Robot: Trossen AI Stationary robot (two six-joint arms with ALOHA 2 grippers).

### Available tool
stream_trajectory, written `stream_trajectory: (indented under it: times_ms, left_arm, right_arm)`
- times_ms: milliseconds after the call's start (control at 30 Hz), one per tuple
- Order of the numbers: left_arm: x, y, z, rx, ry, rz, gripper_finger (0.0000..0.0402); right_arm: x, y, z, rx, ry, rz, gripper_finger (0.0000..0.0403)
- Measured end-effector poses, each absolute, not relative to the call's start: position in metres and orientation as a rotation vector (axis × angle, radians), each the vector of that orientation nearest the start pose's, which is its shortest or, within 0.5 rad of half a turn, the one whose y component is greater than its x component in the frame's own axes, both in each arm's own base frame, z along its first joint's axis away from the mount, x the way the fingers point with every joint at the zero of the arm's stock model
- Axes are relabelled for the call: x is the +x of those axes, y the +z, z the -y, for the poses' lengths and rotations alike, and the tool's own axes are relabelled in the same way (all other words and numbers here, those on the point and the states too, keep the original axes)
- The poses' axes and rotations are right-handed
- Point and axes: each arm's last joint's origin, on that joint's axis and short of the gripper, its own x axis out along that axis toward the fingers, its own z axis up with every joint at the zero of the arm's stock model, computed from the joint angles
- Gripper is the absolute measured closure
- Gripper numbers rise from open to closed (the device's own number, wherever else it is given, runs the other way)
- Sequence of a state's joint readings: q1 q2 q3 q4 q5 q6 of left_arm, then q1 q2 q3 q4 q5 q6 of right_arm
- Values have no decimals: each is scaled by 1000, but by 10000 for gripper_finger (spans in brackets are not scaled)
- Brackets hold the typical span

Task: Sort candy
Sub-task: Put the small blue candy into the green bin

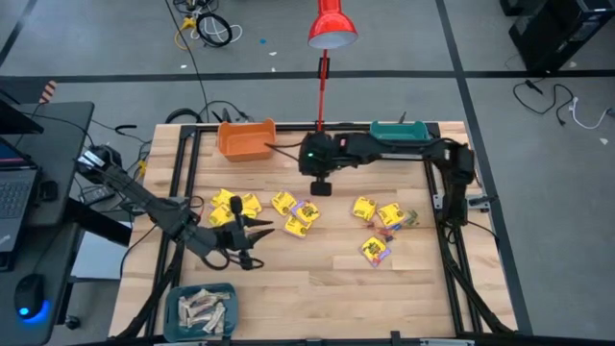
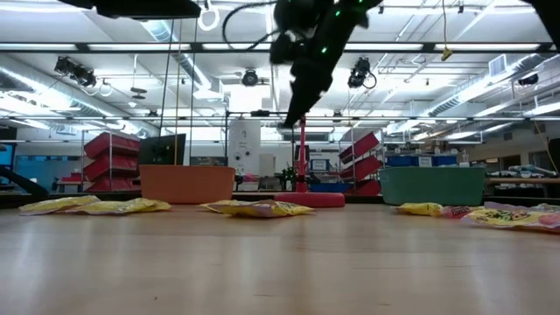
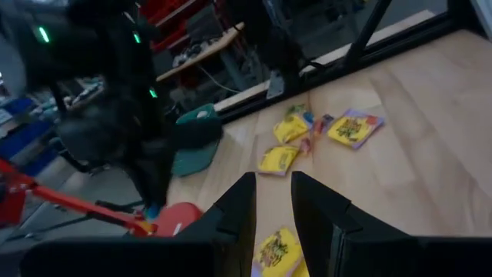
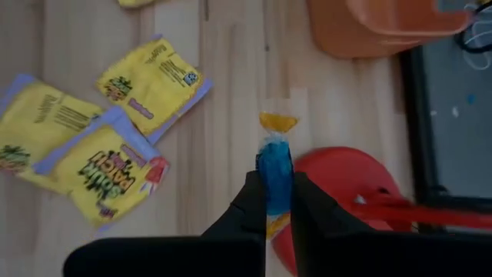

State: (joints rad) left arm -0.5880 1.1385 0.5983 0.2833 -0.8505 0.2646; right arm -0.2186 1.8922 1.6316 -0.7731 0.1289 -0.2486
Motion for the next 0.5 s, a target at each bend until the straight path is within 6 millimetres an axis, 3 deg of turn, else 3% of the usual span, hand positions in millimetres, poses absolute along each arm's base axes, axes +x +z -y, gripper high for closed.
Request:
stream_trajectory:
  times_ms: [233, 500]
  left_arm:
    - [215, 247, 101, 399, 178, -223, 314]
    - [219, 248, 96, 384, 163, -217, 314]
  right_arm:
    - [355, 301, 92, -147, -241, -1014, 382]
    - [296, 314, 115, -4, -401, -987, 399]
